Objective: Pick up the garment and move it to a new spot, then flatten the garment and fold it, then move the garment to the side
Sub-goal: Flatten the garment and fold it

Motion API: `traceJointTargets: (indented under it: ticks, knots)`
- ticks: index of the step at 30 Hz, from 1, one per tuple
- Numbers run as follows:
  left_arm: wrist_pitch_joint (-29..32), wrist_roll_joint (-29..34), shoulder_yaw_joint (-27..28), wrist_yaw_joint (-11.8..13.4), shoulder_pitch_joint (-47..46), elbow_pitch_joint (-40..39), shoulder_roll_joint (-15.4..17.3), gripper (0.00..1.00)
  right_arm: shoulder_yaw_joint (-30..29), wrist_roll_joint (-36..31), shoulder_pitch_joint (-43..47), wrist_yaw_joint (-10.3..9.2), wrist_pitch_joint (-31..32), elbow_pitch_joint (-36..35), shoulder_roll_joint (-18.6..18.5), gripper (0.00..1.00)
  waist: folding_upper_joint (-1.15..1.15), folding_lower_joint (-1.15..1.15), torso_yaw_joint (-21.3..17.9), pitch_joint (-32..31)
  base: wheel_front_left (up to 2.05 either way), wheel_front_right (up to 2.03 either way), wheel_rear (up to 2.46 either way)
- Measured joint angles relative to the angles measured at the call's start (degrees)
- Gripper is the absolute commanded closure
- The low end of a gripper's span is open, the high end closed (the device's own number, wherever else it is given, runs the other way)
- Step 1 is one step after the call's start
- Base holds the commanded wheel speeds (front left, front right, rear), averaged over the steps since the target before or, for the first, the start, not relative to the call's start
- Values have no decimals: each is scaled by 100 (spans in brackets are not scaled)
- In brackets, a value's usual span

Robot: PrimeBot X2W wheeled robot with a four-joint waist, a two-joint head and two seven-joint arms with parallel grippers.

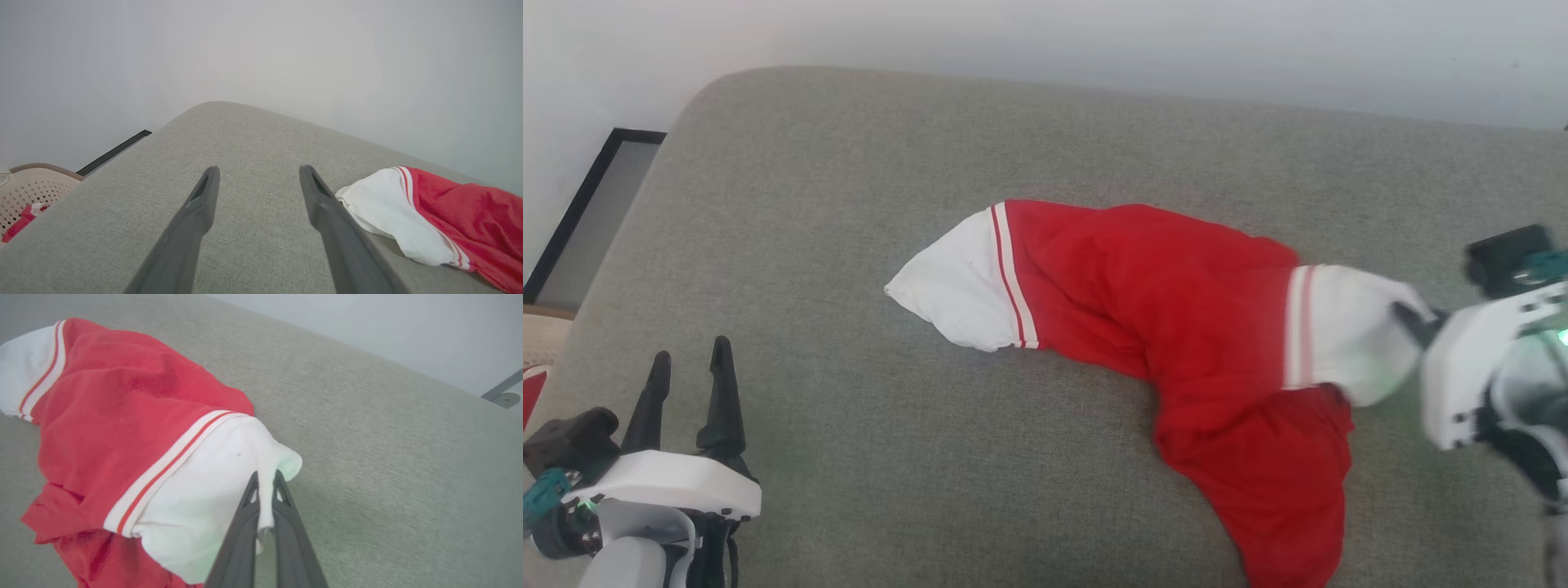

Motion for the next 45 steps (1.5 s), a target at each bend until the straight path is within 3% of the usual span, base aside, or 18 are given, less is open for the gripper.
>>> traceJointTargets:
  ticks: [11,20,23,24,25,33,40,45]
  knots:
    - [0,307,164,-241,-83,207,-133,0,-933,-229,71,0,-26,755,-572,100,0,0,-29,-16,0,0,0]
    - [0,483,155,-350,-226,389,-155,0,-779,-224,-193,0,-370,1957,-622,97,0,0,23,16,0,0,0]
    - [0,501,134,-400,-277,472,-149,0,-576,-135,-392,1,-560,2607,-608,61,0,0,29,46,0,0,0]
    - [1,527,124,-403,-282,503,-142,0,-526,-97,-446,1,-583,2747,-599,9,0,0,25,51,0,0,0]
    - [0,530,121,-409,-303,521,-135,0,-464,-59,-508,0,-622,2854,-600,0,0,0,17,57,0,0,0]
    - [62,522,48,-463,-443,612,47,0,-102,243,-904,0,-638,3106,-626,0,0,0,-170,16,0,0,0]
    - [536,465,-99,-514,-635,453,346,0,-82,404,-950,0,-971,2437,-592,0,0,0,-497,-73,0,0,0]
    - [1140,332,-286,-559,-851,278,624,0,-434,142,-920,0,-1602,1869,-230,0,0,0,-821,-125,0,0,0]
